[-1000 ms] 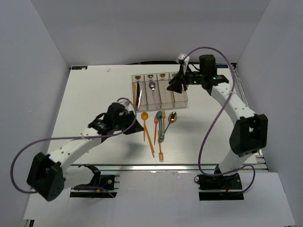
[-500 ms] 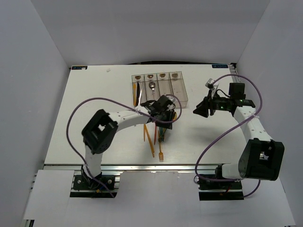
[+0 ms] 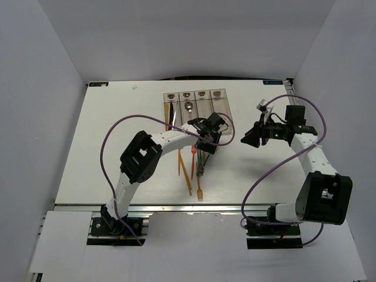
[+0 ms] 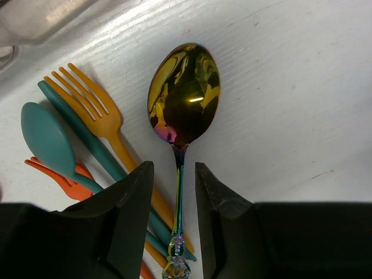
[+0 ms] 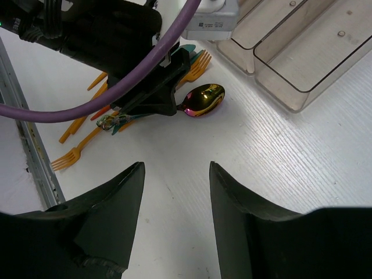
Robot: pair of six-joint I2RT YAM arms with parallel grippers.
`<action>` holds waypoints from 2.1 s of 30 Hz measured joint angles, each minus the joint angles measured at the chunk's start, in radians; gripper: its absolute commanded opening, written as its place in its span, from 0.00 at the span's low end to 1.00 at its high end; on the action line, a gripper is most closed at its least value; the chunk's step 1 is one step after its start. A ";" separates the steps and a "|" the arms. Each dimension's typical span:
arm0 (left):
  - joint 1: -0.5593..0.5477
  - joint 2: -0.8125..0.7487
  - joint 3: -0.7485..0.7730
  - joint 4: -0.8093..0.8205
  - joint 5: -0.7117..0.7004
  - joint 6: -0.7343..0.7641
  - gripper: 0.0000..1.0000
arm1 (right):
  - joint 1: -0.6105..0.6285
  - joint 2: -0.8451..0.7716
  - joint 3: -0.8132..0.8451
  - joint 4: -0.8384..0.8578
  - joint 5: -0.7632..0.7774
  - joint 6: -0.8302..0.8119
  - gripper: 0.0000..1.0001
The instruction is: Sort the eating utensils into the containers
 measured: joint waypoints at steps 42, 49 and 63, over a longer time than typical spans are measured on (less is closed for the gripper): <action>-0.036 -0.054 0.034 -0.053 0.003 -0.026 0.00 | -0.044 0.051 0.016 0.030 0.001 0.053 0.55; 0.090 -0.195 0.047 0.007 0.139 -0.097 0.00 | -0.045 0.051 0.019 0.030 0.001 0.052 0.55; 0.394 0.005 0.338 0.156 0.225 -0.218 0.00 | -0.046 0.051 0.031 0.032 -0.005 0.055 0.55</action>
